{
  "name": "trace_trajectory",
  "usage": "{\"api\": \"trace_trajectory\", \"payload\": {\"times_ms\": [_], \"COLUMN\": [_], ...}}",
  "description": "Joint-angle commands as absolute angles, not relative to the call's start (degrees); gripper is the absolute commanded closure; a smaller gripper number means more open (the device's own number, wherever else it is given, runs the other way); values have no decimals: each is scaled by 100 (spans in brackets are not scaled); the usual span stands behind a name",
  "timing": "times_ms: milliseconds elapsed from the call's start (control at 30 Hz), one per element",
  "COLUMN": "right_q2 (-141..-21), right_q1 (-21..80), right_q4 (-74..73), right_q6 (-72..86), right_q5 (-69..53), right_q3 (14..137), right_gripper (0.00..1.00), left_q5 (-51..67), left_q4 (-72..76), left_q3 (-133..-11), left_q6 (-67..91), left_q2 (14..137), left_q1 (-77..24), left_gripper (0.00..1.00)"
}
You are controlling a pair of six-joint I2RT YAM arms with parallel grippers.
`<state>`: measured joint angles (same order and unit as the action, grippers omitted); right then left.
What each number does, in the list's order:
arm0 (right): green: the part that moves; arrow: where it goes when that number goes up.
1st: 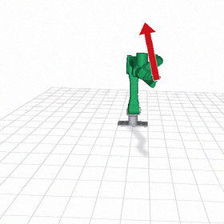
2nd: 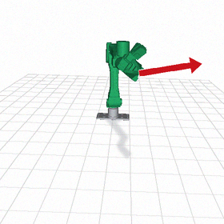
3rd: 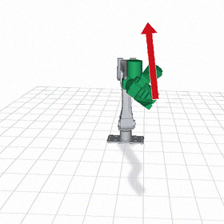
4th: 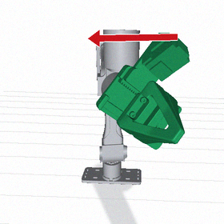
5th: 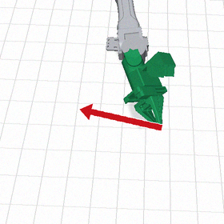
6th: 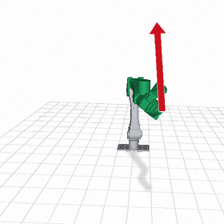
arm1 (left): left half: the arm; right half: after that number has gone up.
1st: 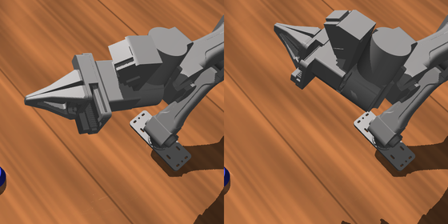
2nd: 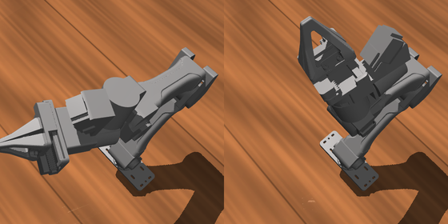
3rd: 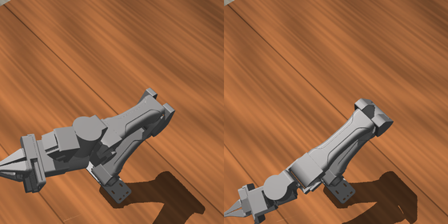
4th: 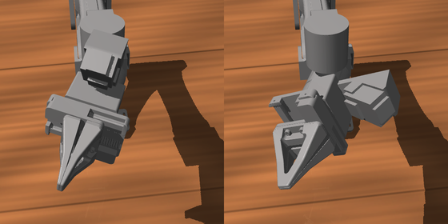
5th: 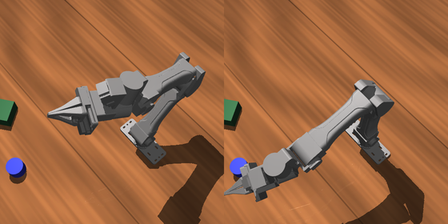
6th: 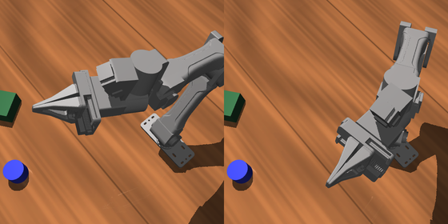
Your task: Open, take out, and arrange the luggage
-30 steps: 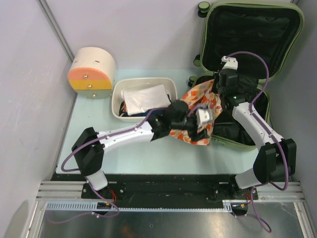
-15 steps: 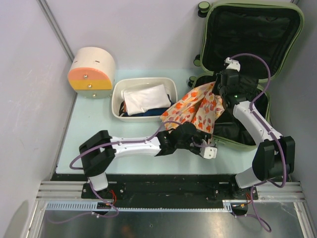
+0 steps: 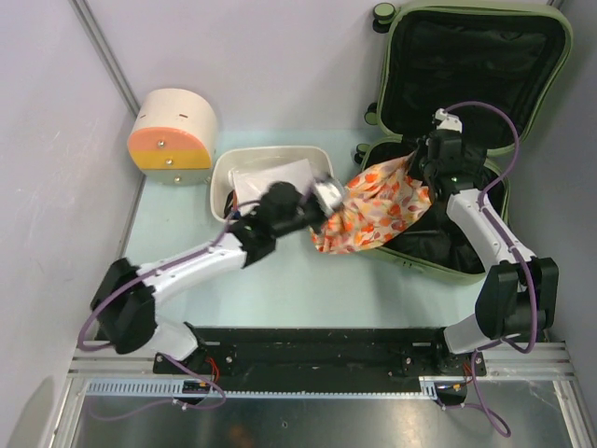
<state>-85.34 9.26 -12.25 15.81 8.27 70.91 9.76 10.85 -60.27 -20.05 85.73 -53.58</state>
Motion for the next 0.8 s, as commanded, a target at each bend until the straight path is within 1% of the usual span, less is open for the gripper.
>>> {"api": "trace_trajectory", "payload": {"times_ms": [0,33,67,100,133,200,233,267,300,333,400,467,500,533,600,667,767], "right_q2": [-8403,-8394,-8385,-8385,-8376,-8367,-8324,-8306,-8280,-8236,-8174,-8086,-8060,-8025,-7946,-7893,-7770], "right_q1": [756,756,756,730,729,729,729,721,712,695,659,633,633,633,642,642,650], "right_q4": [-1116,-1134,-1142,-1160,-1178,-1204,-1222,-1213,-1239,-1257,-1300,-1327,-1362,-1380,-1415,-1406,-1397], "right_q6": [1503,1512,1503,1486,1485,1415,1380,1302,1179,1108,907,757,695,581,458,291,71], "right_q5": [519,388,265,90,-225,-456,-605,-685,-755,-912,-1106,-1475,-1537,-1677,-1784,-2020,-2249], "right_q3": [7172,7181,7172,7172,7172,7172,7172,7172,7172,7172,7172,7172,7172,7172,7172,7172,7172], "right_gripper": [100,100,100,100,100,100,100,100,100,100,100,100,100,100,100,100,100], "left_q5": [1713,1844,2429,2756,2960,3312,3418,3471,3602,3621,3839,3893,4102,4287,4394,4220,3851], "left_q4": [1318,1318,1327,1327,1275,1091,1029,950,932,862,257,-365,-447,-518,-624,-694,-686], "left_q3": [-5582,-5390,-5353,-5370,-5431,-5519,-5641,-5686,-5713,-5817,-5976,-6161,-6187,-6266,-6363,-6643,-7144], "left_q6": [473,710,1312,1579,1843,2346,2408,2382,2243,2015,997,172,19,-287,-676,-930,-1010], "left_q2": [8051,8086,8234,8427,8838,9192,9402,9404,9343,9238,8861,8484,8377,8289,8192,8287,8787], "left_q1": [-4335,-3933,-3720,-3526,-3220,-2946,-2692,-2576,-2479,-2331,-2233,-2101,-2074,-2092,-2249,-2653,-3066], "left_gripper": [100,100,100,100,100,100,89,79,71,60,47,18,7,1,0,0,0]}}
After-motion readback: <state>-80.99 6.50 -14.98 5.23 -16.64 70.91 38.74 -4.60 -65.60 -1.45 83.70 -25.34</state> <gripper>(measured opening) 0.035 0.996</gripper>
